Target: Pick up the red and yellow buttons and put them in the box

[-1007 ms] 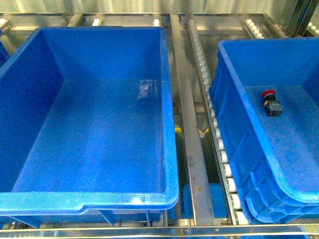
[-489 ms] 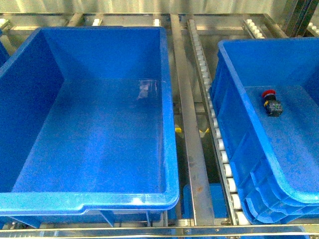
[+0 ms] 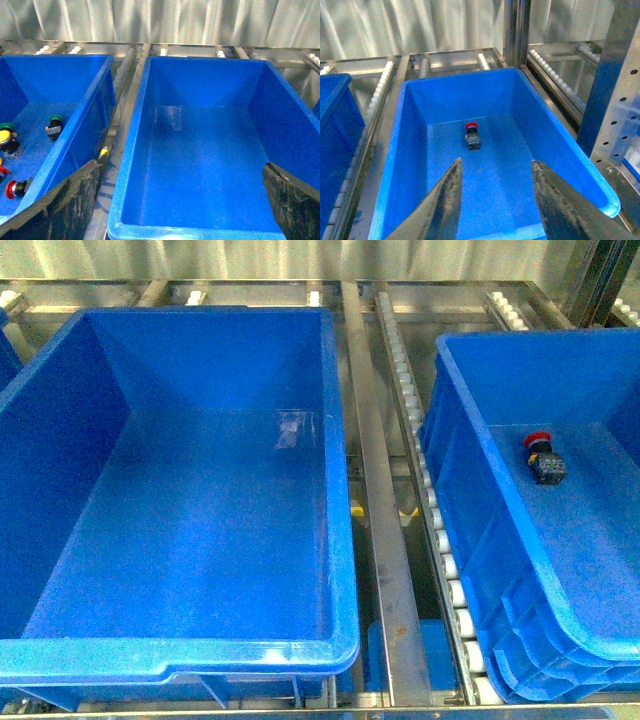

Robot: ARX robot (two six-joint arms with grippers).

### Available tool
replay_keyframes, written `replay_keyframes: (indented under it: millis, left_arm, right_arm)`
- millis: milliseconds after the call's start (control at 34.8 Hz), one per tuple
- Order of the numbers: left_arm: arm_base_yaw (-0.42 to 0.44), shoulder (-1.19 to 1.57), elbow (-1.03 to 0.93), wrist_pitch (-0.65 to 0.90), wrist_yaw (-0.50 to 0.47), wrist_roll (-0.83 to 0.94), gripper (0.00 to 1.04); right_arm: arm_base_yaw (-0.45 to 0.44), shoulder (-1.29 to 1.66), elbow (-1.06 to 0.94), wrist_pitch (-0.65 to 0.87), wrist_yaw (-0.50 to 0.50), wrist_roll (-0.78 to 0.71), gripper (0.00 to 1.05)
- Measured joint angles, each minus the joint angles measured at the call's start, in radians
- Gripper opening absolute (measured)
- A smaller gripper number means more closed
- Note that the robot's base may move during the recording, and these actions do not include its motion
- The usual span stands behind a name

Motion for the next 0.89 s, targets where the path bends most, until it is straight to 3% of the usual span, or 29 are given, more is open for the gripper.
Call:
replay_keyframes:
  millis: [288, 892]
  left_arm:
    - [0.0, 0.0, 0.0, 0.0, 0.0, 0.0, 0.97]
    - [0.0, 0.0, 0.0, 0.0, 0.003, 0.0, 0.97]
  right_arm:
    - [0.0, 0.0, 0.0, 0.0, 0.0, 0.0, 0.97]
    - [0.0, 0.0, 0.0, 0.0, 0.006, 0.0, 0.98]
